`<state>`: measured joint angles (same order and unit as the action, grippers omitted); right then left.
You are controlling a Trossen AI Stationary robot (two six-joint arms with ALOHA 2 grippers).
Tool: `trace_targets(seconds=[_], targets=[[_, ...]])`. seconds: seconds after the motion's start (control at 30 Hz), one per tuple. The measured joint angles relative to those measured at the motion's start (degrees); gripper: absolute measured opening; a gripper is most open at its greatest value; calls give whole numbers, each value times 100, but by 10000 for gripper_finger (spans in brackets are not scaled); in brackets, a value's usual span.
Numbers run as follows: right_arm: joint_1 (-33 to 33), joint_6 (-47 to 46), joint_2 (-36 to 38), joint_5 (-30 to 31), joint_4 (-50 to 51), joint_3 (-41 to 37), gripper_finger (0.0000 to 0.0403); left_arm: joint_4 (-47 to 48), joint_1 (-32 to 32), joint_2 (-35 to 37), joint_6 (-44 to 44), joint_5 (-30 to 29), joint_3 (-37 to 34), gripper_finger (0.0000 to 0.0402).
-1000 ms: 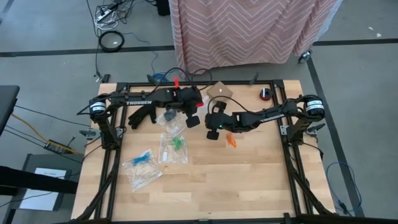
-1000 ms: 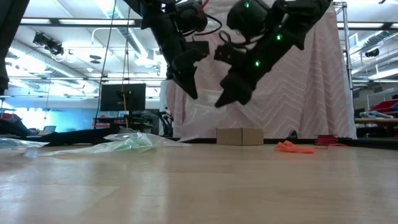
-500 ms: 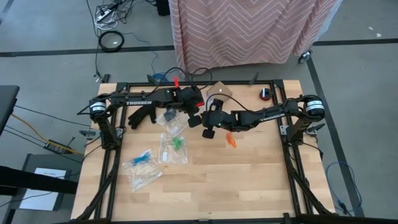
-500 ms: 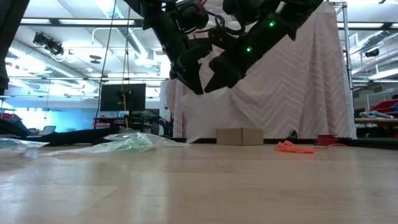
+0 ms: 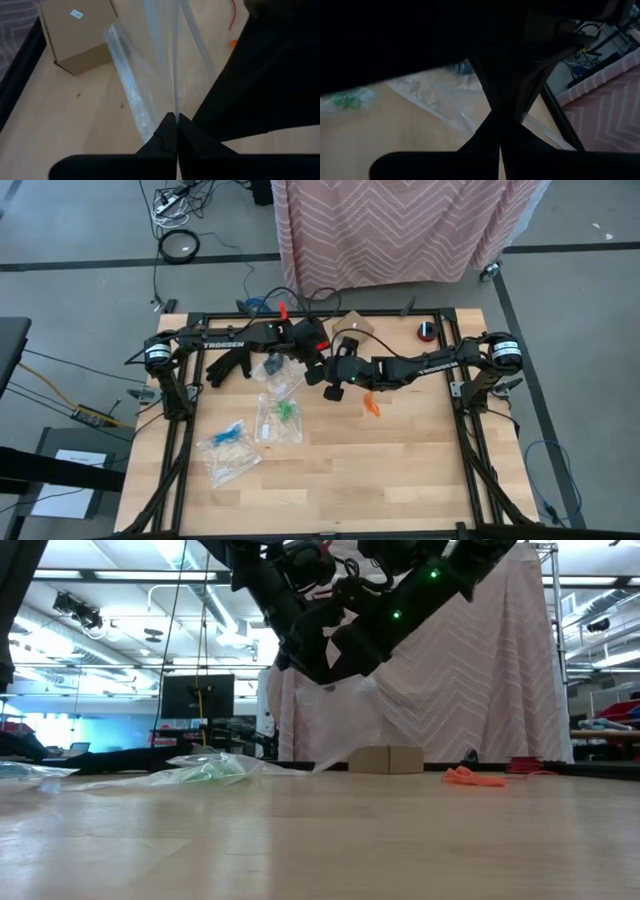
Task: Sort rubber bands
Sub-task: Open the transparent zip bag
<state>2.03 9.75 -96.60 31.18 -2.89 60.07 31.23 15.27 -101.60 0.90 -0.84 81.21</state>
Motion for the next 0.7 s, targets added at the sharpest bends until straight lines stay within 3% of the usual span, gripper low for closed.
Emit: trace_targets(seconds=[0.53,0.7], targets=[[200,-49,11,-141,361,0,0,118,-52,2,317,200,-2,1],[251,59,7,329,456,-17,0,174,-98,16,433,465,0,1]])
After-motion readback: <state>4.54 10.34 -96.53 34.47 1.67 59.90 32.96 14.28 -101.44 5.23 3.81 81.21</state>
